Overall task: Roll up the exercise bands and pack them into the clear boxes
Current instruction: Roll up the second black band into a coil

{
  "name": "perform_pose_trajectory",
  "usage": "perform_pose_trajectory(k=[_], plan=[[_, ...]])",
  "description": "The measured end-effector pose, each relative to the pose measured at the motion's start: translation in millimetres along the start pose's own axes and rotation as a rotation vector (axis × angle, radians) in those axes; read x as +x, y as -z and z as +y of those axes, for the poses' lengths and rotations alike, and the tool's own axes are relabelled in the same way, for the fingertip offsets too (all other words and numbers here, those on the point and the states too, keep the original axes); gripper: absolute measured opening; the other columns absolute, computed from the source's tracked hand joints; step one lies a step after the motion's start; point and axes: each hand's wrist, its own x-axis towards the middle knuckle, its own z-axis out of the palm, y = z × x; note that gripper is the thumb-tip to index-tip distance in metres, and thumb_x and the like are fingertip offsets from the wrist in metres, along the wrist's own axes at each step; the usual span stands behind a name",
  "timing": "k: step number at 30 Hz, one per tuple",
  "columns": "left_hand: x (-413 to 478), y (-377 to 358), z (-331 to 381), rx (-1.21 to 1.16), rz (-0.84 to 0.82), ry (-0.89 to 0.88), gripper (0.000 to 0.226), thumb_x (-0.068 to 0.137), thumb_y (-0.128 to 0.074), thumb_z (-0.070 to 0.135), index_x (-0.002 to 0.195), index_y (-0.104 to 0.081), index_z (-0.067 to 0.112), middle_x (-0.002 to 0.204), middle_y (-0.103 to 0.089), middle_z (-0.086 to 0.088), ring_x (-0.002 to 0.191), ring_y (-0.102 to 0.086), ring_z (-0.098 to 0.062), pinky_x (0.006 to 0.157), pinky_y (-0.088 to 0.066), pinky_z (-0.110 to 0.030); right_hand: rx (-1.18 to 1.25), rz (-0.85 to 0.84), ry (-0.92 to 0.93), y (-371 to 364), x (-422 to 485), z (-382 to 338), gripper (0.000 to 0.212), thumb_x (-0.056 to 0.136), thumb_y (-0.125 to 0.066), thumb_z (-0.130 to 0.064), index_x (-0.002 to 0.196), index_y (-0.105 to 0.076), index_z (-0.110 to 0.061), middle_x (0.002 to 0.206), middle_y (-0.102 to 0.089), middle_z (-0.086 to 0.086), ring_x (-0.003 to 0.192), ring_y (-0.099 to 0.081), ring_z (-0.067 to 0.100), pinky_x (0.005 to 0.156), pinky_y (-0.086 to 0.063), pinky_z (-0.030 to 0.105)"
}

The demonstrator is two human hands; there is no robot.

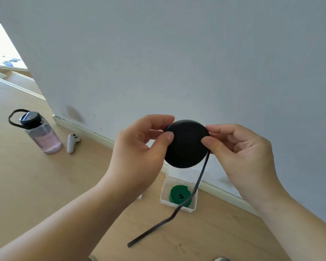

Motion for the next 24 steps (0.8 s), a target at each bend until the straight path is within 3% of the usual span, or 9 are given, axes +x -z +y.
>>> perform_pose_trajectory(k=[3,4,6,8,10,12,17,20,24], plan=[[1.1,1.1,-3.4,-0.074,-0.021,0.086,0.027,0.094,-0.071,0.01,0.103,-0.072,0.036,0.096,-0.078,0.012,0.093,-0.074,-0.007,0.086,-0.059,-0.029,0.024,-0.024,-0.012,1.5,1.3,1.9,0.023,0.088,-0.075,-0.003,0.098,-0.078,-0.024,0.092,-0.081,-0.005,0.089,-0.077,0.017,0.085,-0.063,0.039],[1.4,0.7,-4.9,-0.047,-0.068,0.116,0.025,0.094,-0.072,0.012,0.102,-0.071,0.035,0.096,-0.077,0.012,0.092,-0.074,-0.006,0.085,-0.059,-0.028,-0.015,-0.032,0.004,1.7,0.9,3.0,0.025,0.09,-0.073,-0.003,0.096,-0.078,-0.027,0.092,-0.08,-0.008,0.089,-0.077,0.015,0.085,-0.062,0.037],[-0.4,0.0,-6.4,0.081,-0.148,0.123,0.021,0.093,-0.074,0.018,0.101,-0.066,0.035,0.097,-0.075,0.015,0.09,-0.071,0.003,0.074,-0.055,-0.013,-0.16,-0.057,0.086,1.6,-0.1,4.1,0.032,0.092,-0.071,0.0,0.092,-0.077,-0.031,0.089,-0.077,-0.013,0.085,-0.073,0.007,0.081,-0.058,0.021],[-3.1,-1.8,-5.0,0.214,-0.175,0.03,0.024,0.092,-0.075,0.019,0.107,-0.064,0.034,0.102,-0.071,0.02,0.095,-0.068,0.008,0.074,-0.054,-0.009,-0.294,-0.091,0.246,0.2,0.0,5.2,0.033,0.091,-0.068,0.007,0.093,-0.078,-0.024,0.087,-0.074,-0.009,0.086,-0.069,0.008,0.078,-0.052,0.012],[-5.5,-4.4,-4.9,0.261,-0.198,-0.109,0.028,0.092,-0.073,0.011,0.112,-0.066,0.027,0.104,-0.07,0.021,0.101,-0.067,0.006,0.082,-0.055,-0.01,-0.356,-0.123,0.384,-1.0,0.2,7.4,0.03,0.091,-0.065,0.011,0.094,-0.08,-0.015,0.089,-0.072,-0.004,0.088,-0.069,0.011,0.079,-0.052,0.015],[-7.2,-6.3,-6.2,0.286,-0.214,-0.189,0.029,0.09,-0.072,0.003,0.11,-0.07,0.024,0.099,-0.073,0.019,0.099,-0.068,0.002,0.079,-0.055,-0.01,-0.373,-0.131,0.448,-2.4,-0.8,7.2,0.028,0.09,-0.064,0.01,0.095,-0.08,-0.013,0.09,-0.072,-0.004,0.088,-0.069,0.013,0.079,-0.054,0.02],[-3.0,-2.8,-6.1,0.203,-0.122,-0.107,0.036,0.091,-0.071,0.001,0.112,-0.074,0.03,0.097,-0.075,0.016,0.098,-0.067,0.003,0.075,-0.054,-0.007,-0.19,-0.035,0.144,-0.4,-1.9,0.8,0.022,0.084,-0.081,-0.012,0.092,-0.078,-0.032,0.087,-0.077,-0.019,0.086,-0.074,0.007,0.081,-0.056,0.015],[-0.1,-0.6,-3.7,0.123,-0.048,-0.025,0.034,0.092,-0.072,0.005,0.107,-0.075,0.036,0.093,-0.075,0.023,0.094,-0.068,0.007,0.08,-0.049,-0.003,-0.108,-0.072,0.035,2.2,-0.4,1.4,0.031,0.088,-0.077,-0.008,0.101,-0.076,-0.036,0.095,-0.078,-0.018,0.093,-0.074,0.006,0.087,-0.059,0.021],[2.4,1.0,-5.9,0.027,-0.03,0.048,0.029,0.092,-0.072,0.006,0.106,-0.075,0.032,0.095,-0.077,0.016,0.093,-0.072,-0.001,0.086,-0.06,-0.026,-0.025,-0.038,0.0,3.9,3.0,1.2,0.032,0.089,-0.075,-0.002,0.095,-0.078,-0.033,0.092,-0.08,-0.012,0.088,-0.076,0.01,0.086,-0.059,0.027]])
